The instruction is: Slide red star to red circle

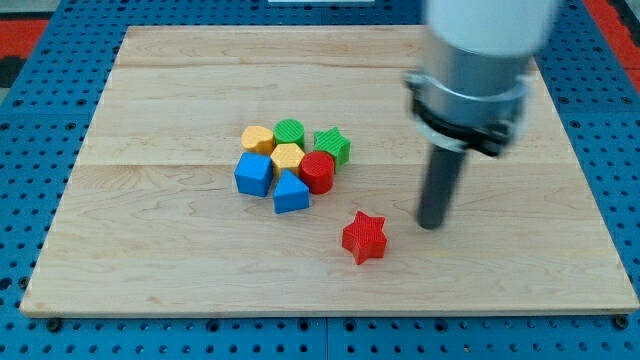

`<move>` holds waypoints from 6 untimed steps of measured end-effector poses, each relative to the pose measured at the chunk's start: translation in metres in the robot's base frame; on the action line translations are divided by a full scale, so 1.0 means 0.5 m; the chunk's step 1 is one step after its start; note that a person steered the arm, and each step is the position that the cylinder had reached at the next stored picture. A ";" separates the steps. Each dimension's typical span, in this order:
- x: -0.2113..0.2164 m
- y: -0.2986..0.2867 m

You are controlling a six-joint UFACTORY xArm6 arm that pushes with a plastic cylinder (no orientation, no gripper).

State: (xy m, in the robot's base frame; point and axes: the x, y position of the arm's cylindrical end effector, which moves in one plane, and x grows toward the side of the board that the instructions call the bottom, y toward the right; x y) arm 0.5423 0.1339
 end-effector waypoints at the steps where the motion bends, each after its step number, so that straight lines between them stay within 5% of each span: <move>1: 0.121 -0.062; 3: 0.018 -0.222; 4: 0.018 -0.214; 5: 0.113 -0.148; 6: 0.091 -0.049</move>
